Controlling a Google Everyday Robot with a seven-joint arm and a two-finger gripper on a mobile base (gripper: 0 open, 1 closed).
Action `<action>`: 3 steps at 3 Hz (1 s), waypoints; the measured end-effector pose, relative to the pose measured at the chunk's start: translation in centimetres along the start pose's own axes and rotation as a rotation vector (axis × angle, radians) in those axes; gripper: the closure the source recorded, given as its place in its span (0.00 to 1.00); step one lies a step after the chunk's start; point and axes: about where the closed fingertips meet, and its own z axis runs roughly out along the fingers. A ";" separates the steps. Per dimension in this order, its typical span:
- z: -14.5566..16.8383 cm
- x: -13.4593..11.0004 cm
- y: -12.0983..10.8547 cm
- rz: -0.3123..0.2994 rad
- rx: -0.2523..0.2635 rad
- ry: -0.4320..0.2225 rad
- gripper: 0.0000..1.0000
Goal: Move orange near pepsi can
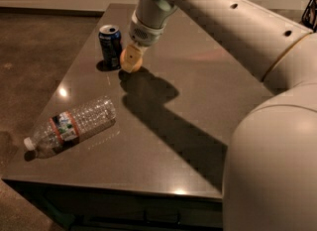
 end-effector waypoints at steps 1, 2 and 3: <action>0.7 -0.3 0.0 -0.014 0.007 0.009 0.38; 1.4 0.0 0.1 -0.028 0.009 0.019 0.15; 1.6 0.0 0.2 -0.029 0.005 0.021 0.00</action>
Offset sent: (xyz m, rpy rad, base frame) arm 0.0020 0.0032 -0.0172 -0.0409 -0.0211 0.0290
